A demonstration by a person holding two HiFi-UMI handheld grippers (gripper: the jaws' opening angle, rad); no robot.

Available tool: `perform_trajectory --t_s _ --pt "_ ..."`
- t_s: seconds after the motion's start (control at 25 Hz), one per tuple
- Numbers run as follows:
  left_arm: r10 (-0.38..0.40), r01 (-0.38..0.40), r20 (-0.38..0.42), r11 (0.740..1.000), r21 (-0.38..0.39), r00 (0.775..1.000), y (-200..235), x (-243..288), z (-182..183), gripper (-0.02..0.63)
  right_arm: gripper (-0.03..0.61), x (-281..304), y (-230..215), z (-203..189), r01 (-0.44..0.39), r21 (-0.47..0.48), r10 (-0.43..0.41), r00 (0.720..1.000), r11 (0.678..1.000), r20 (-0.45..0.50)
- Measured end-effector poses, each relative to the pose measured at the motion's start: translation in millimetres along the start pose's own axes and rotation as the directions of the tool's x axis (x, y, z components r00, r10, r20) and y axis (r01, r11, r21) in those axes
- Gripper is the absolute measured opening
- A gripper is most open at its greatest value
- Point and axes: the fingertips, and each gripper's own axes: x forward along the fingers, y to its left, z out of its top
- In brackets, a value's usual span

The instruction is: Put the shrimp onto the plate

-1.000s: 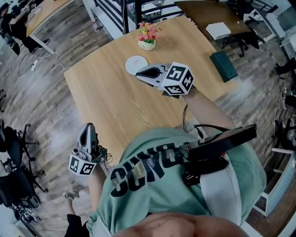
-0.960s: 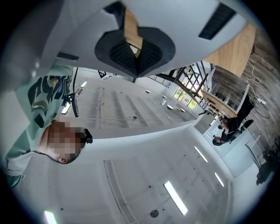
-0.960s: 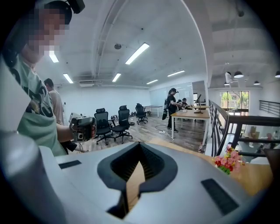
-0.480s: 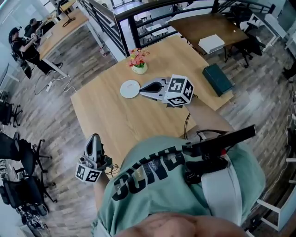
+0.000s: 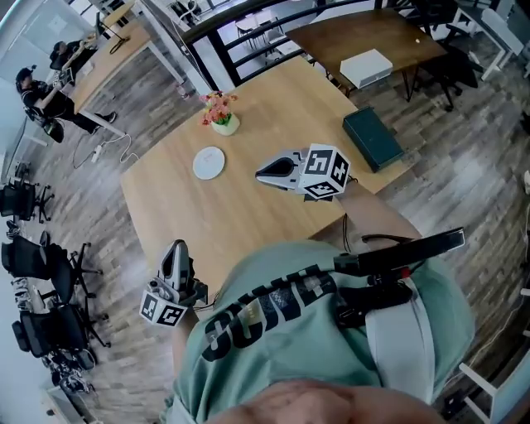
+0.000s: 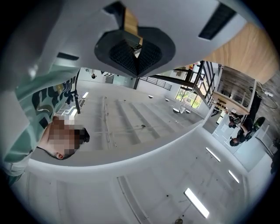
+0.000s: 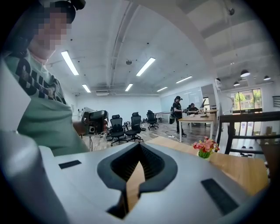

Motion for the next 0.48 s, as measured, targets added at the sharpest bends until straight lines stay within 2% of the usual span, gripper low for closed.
perform_trajectory --t_s 0.24,0.48 --pt "0.034 -0.034 -0.08 0.999 -0.004 0.996 -24.7 8.2 -16.0 -0.005 0.008 -11.1 6.9 -24.8 -0.048 0.051 0.045 0.998 0.998 0.051" --pt "0.001 -0.002 -0.117 1.0 -0.006 0.993 -34.7 -5.2 -25.1 -0.005 0.008 1.1 32.1 -42.3 -0.066 0.091 0.06 0.996 0.994 0.073"
